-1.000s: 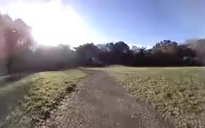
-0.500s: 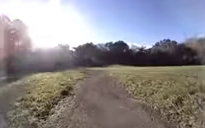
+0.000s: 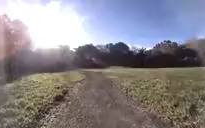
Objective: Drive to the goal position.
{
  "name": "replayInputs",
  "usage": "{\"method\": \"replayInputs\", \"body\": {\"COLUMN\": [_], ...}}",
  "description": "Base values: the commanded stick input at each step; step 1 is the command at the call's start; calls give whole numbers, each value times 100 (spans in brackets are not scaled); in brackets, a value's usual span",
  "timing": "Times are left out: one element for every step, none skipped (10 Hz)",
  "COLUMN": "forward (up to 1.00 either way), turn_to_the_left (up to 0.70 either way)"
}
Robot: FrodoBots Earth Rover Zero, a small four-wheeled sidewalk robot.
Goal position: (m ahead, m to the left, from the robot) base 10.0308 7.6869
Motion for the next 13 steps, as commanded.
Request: {"method": "replayInputs", "body": {"forward": [50,50,50,50,50,50,50,50,50,50,50,50,50], "turn_to_the_left": [3,21,40,49,50,50,50,0,0,0,0,0,0]}}
